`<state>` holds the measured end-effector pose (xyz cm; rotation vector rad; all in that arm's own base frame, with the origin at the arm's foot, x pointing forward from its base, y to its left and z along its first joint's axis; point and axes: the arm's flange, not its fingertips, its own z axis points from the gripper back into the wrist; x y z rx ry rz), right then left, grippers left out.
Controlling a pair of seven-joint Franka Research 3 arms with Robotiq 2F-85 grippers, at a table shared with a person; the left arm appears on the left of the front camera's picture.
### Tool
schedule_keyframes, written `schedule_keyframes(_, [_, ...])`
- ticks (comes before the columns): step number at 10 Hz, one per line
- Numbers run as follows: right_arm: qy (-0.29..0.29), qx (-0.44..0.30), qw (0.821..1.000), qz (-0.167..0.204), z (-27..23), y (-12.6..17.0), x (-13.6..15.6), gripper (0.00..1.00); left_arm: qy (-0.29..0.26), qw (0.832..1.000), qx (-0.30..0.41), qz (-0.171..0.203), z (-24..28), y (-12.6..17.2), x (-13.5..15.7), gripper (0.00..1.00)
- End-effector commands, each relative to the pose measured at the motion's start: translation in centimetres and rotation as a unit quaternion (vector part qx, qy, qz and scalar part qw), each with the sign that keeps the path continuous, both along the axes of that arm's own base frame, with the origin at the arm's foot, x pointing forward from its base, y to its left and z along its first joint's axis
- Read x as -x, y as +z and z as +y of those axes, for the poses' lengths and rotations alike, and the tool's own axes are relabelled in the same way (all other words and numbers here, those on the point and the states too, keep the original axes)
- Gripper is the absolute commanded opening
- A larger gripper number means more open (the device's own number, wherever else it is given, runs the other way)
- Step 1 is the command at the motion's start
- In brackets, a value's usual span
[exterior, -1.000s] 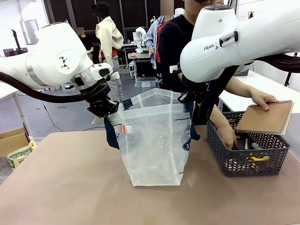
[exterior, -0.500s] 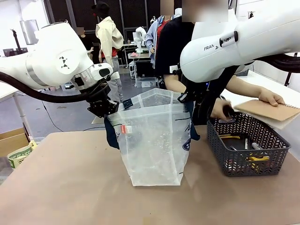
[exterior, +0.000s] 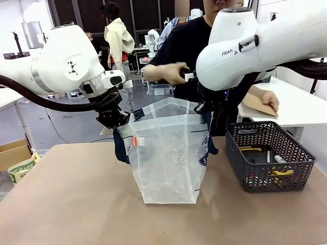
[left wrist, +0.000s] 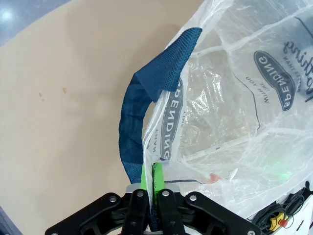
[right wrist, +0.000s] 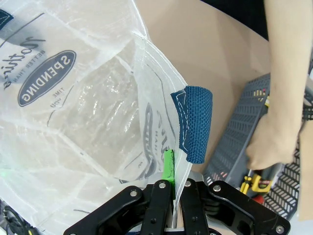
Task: Transfer purchased items from the store into the shopping bag.
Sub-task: Move the Reusable shopping bag to the right side of the table.
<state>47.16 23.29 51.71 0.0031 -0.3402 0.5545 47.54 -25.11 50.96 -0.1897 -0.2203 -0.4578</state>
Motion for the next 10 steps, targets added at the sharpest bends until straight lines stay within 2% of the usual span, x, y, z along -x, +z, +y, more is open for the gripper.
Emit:
schedule_keyframes(1, [0.006, 0.025, 1.0, 0.007, -0.43, -0.28, -0.27, 0.0, -0.011, 1.0, -0.017, 0.002, 0.16, -0.05, -0.51, 0.0])
schedule_keyframes(10, [0.0, 0.007, 1.0, 0.007, -0.18, -0.26, 0.03, 0.0, -0.003, 1.0, -0.003, 0.002, -0.13, -0.04, -0.17, 0.0])
